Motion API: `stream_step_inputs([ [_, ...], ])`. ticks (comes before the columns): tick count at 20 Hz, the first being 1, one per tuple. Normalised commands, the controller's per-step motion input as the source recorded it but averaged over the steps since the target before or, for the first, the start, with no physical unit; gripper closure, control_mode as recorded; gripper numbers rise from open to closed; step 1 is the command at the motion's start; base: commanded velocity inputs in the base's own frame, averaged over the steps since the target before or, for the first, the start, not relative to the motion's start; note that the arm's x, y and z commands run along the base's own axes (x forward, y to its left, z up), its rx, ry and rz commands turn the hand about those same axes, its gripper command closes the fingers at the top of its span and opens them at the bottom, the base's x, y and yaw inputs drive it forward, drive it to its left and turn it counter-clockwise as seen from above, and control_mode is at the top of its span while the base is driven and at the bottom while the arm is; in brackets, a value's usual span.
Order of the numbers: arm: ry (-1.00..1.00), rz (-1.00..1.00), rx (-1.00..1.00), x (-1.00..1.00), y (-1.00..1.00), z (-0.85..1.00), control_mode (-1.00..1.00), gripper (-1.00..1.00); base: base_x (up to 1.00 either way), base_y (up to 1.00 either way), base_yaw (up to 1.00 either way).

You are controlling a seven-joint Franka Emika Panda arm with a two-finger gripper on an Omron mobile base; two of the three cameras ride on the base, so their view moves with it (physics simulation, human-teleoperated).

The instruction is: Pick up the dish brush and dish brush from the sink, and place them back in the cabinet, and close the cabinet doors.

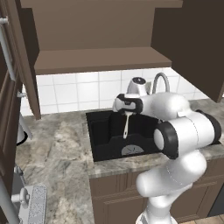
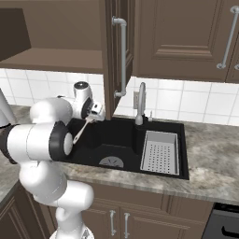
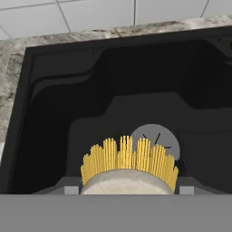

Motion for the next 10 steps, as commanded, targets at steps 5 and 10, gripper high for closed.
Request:
stream_step_inputs([
  [5, -0.02, 0.00, 0.00, -0.30, 0.04, 0.47, -1.00, 1.00, 0.00, 0.00, 0.00],
  [10, -0.01, 0.00, 0.00, -0.29, 0.05, 0.49, -1.00, 1.00, 0.00, 0.00, 0.00],
])
